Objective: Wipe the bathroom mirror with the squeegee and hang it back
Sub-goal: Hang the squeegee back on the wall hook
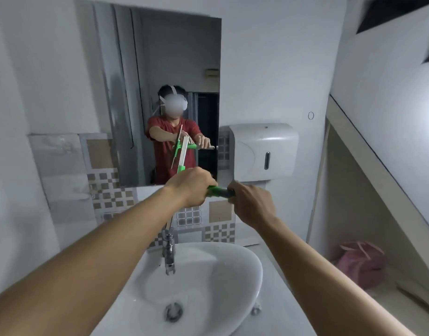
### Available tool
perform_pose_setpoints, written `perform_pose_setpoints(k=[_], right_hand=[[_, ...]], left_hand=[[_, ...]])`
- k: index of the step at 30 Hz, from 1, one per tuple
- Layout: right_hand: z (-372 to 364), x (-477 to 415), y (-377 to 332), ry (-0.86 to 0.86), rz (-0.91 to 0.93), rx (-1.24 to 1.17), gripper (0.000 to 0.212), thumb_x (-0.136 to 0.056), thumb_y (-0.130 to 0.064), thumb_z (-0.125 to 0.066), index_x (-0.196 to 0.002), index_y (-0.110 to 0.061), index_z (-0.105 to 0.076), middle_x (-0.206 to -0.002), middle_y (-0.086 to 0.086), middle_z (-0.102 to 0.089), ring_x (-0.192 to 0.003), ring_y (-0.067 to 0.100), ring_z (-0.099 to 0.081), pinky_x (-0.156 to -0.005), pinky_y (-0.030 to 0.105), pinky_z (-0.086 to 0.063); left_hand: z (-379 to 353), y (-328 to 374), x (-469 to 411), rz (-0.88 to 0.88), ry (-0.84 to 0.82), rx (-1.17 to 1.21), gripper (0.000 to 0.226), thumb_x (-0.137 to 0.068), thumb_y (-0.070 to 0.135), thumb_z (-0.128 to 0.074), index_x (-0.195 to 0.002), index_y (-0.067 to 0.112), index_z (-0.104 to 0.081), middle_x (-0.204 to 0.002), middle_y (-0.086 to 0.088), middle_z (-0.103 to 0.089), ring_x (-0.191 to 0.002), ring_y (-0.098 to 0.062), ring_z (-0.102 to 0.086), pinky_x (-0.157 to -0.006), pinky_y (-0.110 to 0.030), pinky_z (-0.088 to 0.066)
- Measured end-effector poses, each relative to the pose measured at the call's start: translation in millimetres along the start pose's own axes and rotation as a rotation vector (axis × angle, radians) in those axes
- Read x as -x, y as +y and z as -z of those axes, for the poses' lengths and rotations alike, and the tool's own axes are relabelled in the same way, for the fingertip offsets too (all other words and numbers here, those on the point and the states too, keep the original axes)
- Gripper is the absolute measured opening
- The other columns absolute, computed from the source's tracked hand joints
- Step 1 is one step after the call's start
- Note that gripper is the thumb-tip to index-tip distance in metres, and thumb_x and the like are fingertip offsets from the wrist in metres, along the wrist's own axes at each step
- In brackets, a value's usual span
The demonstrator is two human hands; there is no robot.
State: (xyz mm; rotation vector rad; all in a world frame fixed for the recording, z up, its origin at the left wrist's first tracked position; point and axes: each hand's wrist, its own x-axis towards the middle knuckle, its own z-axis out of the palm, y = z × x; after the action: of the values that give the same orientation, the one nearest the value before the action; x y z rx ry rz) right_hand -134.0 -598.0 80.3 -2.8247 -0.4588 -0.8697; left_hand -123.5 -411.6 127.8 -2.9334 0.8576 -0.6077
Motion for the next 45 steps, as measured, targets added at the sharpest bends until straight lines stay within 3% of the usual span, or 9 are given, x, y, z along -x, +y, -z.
perform_pose_setpoints(k=[8,10,13,20,25,32,37,42,45], right_hand=[[28.4,-15.0,-7.6,0.031,0.242,-0.012,0.019,-0.097,-0.035,-0.06,-0.109,-0.021,-0.065,-0.091,0.0,-0.072,-0.078,0.019,-0.066,-0.067,0.032,-0.055],[32.0,-20.3,-10.6,0.102,0.264,-0.06,0.029,-0.092,-0.04,-0.065,-0.112,-0.019,-0.067,-0.109,0.003,-0.071,-0.105,0.023,-0.062,-0.083,0.033,-0.051],[33.7,-30.8,-17.4,0.186,0.133,-0.151,0.07,-0.084,-0.053,-0.07,-0.142,-0.018,-0.051,-0.149,0.018,-0.042,-0.141,0.037,-0.03,-0.114,0.057,-0.033],[29.9,-44.3,-77.6,0.147,0.057,-0.937,0.075,-0.098,-0.014,-0.061,-0.157,-0.026,-0.017,-0.102,-0.02,-0.051,-0.08,0.008,-0.065,-0.062,0.015,-0.055],[13.2,-64.8,-125.3,0.013,0.068,-1.105,0.054,-0.095,-0.006,-0.063,-0.136,-0.026,-0.033,-0.105,0.009,-0.067,-0.079,0.016,-0.071,-0.072,0.043,-0.064],[-21.8,-109.9,-187.9,-0.186,0.181,-1.068,0.054,-0.094,-0.01,-0.064,-0.139,-0.032,-0.045,-0.099,0.001,-0.068,-0.081,0.011,-0.068,-0.058,0.017,-0.052],[-53.0,-146.1,-237.3,-0.248,0.224,-1.085,0.055,-0.093,-0.006,-0.065,-0.14,-0.028,-0.045,-0.106,0.009,-0.07,-0.089,0.022,-0.07,-0.067,0.032,-0.061],[-82.2,-179.0,-276.2,-0.215,0.207,-1.075,0.046,-0.092,-0.01,-0.067,-0.126,-0.031,-0.044,-0.095,0.007,-0.07,-0.074,0.021,-0.068,-0.056,0.032,-0.058],[-104.1,-202.2,-300.4,-0.215,0.188,-1.086,0.043,-0.091,-0.013,-0.068,-0.119,-0.035,-0.045,-0.097,0.009,-0.07,-0.081,0.027,-0.07,-0.069,0.044,-0.062]], left_hand=[[18.7,9.7,27.0,0.179,-0.041,0.019,0.027,-0.085,0.001,-0.067,-0.107,0.018,-0.064,-0.103,0.001,-0.06,-0.09,-0.017,-0.059,-0.078,-0.034,-0.054],[18.1,5.1,36.7,0.249,-0.009,0.076,0.022,-0.088,0.006,-0.066,-0.106,0.017,-0.064,-0.106,0.001,-0.06,-0.093,-0.017,-0.059,-0.081,-0.035,-0.054],[18.0,-2.9,52.8,0.356,0.046,0.195,0.016,-0.094,0.016,-0.063,-0.111,0.017,-0.063,-0.108,0.002,-0.06,-0.09,-0.014,-0.058,-0.072,-0.027,-0.047],[14.3,-20.9,90.7,0.513,0.095,0.376,0.015,-0.095,0.017,-0.064,-0.109,0.018,-0.06,-0.101,0.005,-0.062,-0.083,-0.006,-0.06,-0.069,-0.021,-0.049],[4.7,-48.1,122.2,0.647,0.144,0.517,0.022,-0.093,0.019,-0.067,-0.115,0.018,-0.061,-0.106,0.006,-0.066,-0.102,-0.015,-0.064,-0.092,-0.031,-0.054],[-16.8,-96.7,149.8,0.753,0.395,0.8,0.029,-0.094,0.019,-0.065,-0.122,0.014,-0.064,-0.114,0.0,-0.073,-0.102,-0.015,-0.07,-0.094,-0.044,-0.058],[-18.9,-153.1,161.7,0.803,0.516,0.871,0.032,-0.088,0.011,-0.071,-0.119,0.014,-0.064,-0.108,-0.001,-0.075,-0.099,-0.019,-0.072,-0.092,-0.046,-0.059],[-28.2,-210.6,166.3,0.809,0.558,0.84,0.035,-0.086,0.01,-0.073,-0.119,0.019,-0.062,-0.105,0.004,-0.075,-0.093,-0.01,-0.073,-0.087,-0.033,-0.059],[-35.6,-245.8,168.4,0.811,0.555,0.818,0.035,-0.087,0.014,-0.073,-0.119,0.022,-0.062,-0.106,0.007,-0.074,-0.091,-0.005,-0.072,-0.086,-0.03,-0.06]])
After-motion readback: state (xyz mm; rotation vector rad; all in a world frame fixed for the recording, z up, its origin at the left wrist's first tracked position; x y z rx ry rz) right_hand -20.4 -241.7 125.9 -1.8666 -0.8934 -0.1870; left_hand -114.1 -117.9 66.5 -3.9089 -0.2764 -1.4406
